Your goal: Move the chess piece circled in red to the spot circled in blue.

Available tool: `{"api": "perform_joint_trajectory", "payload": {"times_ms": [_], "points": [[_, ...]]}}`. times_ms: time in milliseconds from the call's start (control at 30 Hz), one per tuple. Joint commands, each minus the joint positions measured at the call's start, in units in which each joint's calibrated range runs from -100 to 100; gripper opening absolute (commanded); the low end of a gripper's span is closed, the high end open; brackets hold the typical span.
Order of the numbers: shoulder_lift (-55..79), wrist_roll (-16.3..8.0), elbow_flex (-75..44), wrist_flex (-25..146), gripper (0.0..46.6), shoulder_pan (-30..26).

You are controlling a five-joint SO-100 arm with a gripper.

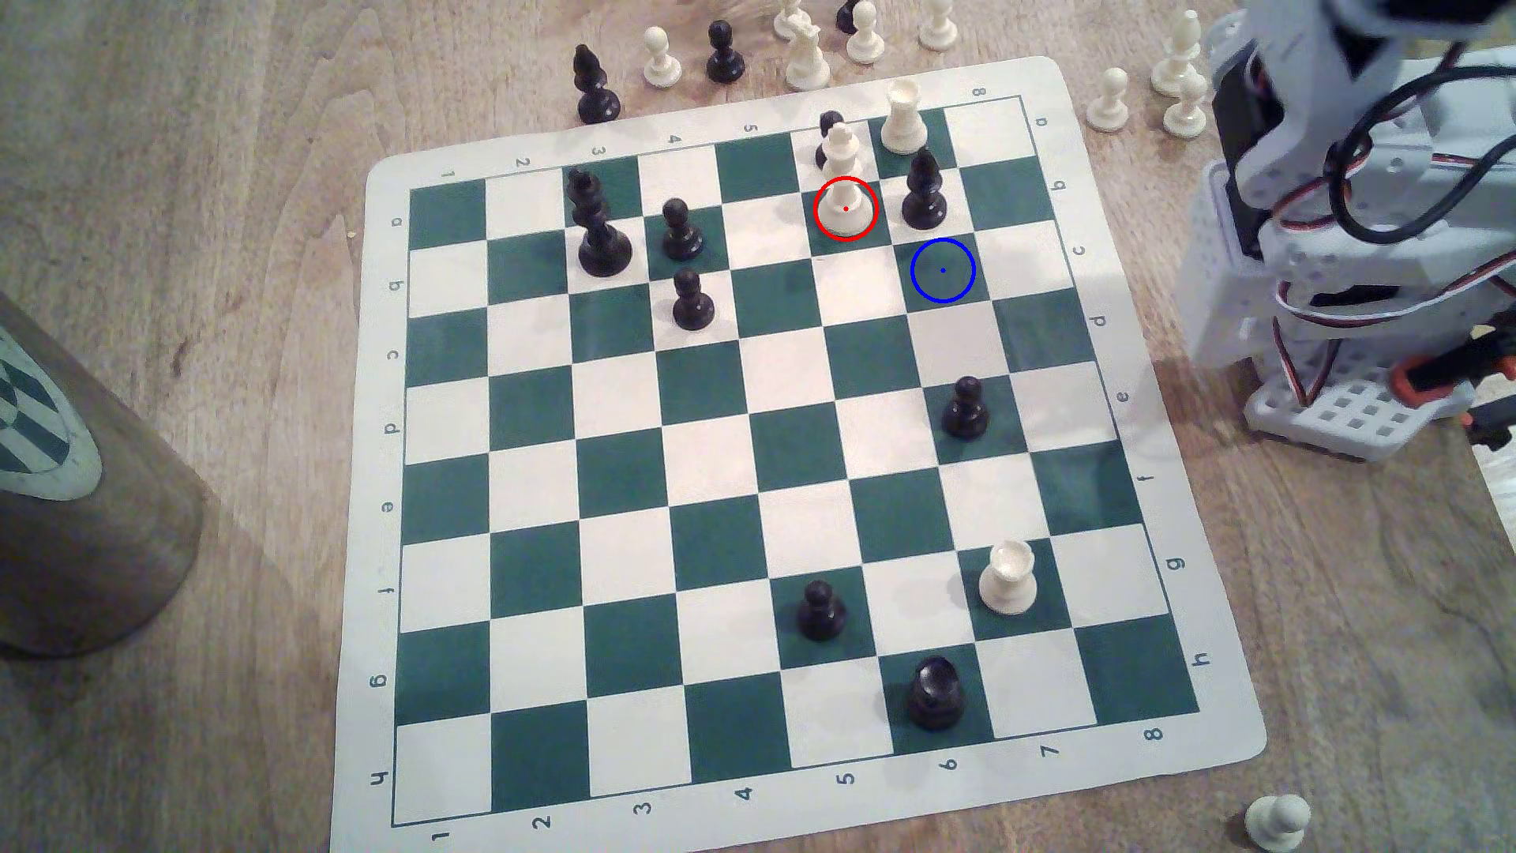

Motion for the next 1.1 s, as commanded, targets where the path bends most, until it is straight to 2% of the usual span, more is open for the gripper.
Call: {"api": "perform_joint_trajectory", "payload": {"times_ms": [0, 67, 100, 133, 300, 400, 500, 633, 667, 700, 800, 867, 1067], "points": [[0.1, 0.4, 0.8, 16.0, 0.2, -1.9], [0.1, 0.4, 0.8, 22.5, 0.2, -1.5], [0.1, 4.4, 0.8, 30.7, 0.2, -1.3], [0.1, 5.4, 0.8, 34.2, 0.2, -0.9], [0.1, 5.4, 0.8, 57.8, 0.2, 2.3], [0.1, 4.2, 0.3, 70.1, 0.2, 4.8], [0.1, 4.2, -1.3, 78.2, 0.2, 6.2], [1.0, 0.0, -13.1, 100.4, 0.2, 9.1], [2.3, -1.8, -18.6, 109.3, 0.2, 10.4], [3.4, -2.2, -21.2, 113.0, 0.2, 11.0], [6.9, -2.5, -28.0, 122.0, 0.2, 12.6], [12.4, -2.5, -36.5, 131.9, 0.2, 12.9], [25.6, -2.3, -52.0, 147.9, 0.3, 10.2]]}}
